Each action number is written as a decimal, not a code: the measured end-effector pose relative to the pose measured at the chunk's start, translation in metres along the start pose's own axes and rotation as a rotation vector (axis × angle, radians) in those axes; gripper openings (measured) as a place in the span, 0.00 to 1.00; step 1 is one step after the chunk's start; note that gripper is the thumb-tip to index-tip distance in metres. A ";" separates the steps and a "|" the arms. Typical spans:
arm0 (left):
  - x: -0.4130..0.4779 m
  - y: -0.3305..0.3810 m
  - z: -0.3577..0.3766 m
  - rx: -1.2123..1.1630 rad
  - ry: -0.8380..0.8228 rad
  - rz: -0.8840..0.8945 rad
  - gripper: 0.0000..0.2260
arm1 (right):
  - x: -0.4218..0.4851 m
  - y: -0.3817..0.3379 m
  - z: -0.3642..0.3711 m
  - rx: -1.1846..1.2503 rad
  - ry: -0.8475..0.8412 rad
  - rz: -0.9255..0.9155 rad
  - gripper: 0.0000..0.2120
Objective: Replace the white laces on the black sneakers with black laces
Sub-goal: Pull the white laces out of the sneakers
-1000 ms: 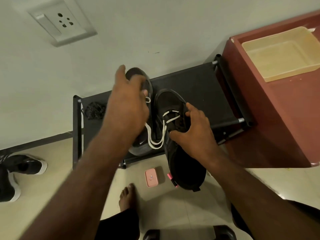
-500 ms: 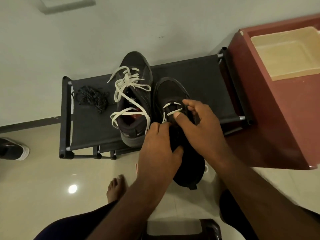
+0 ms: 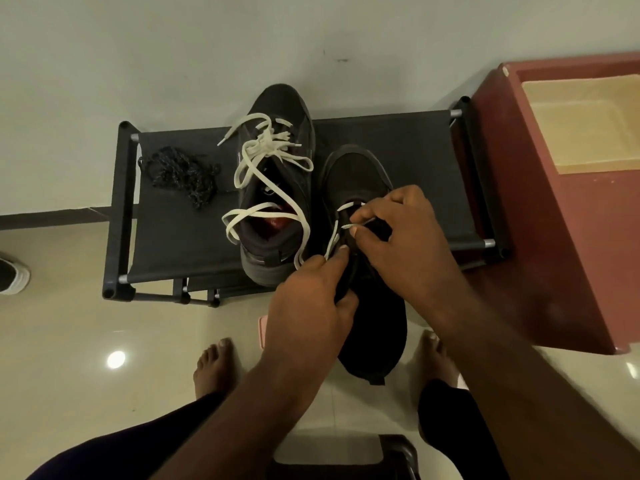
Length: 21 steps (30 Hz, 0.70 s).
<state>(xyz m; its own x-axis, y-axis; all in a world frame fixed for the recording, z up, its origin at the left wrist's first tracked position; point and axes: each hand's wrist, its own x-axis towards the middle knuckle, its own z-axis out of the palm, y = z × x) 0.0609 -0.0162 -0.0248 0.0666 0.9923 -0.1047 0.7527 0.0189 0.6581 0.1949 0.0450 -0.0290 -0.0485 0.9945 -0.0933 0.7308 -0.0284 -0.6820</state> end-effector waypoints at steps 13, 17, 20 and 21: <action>0.002 0.006 0.003 -0.053 -0.016 -0.006 0.25 | 0.006 0.003 -0.008 0.395 0.175 0.130 0.11; 0.003 0.006 0.003 -0.076 -0.022 -0.006 0.20 | 0.005 0.004 0.001 0.126 0.049 -0.042 0.17; 0.002 0.003 0.001 -0.059 -0.017 0.009 0.20 | 0.005 0.004 0.002 0.039 0.066 -0.084 0.11; 0.002 0.002 0.000 -0.046 -0.010 0.014 0.20 | 0.005 0.003 0.002 0.011 0.073 -0.096 0.08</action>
<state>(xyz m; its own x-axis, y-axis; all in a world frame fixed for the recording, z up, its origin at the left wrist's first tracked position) 0.0621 -0.0143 -0.0238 0.0836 0.9912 -0.1022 0.7207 0.0107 0.6932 0.1956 0.0494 -0.0335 -0.0675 0.9974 0.0253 0.7176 0.0662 -0.6933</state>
